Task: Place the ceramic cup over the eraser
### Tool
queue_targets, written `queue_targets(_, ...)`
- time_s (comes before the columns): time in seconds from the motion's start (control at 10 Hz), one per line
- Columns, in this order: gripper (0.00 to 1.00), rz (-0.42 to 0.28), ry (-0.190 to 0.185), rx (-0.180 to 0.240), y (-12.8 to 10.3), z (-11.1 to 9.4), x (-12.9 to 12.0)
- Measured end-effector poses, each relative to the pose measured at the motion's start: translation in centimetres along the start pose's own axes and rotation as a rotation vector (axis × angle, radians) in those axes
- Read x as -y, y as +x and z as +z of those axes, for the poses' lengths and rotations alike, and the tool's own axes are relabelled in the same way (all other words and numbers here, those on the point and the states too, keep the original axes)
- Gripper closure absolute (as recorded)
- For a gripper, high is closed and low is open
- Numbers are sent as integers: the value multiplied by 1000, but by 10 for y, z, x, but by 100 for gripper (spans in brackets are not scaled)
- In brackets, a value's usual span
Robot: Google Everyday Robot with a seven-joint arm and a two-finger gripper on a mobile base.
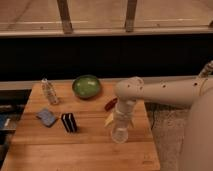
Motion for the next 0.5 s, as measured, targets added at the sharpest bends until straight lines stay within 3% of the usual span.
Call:
queue_targets(0.3,24,11,6,-7,-6,10,0)
queue_targets(0.5,45,14,22,-12,-6,13,2)
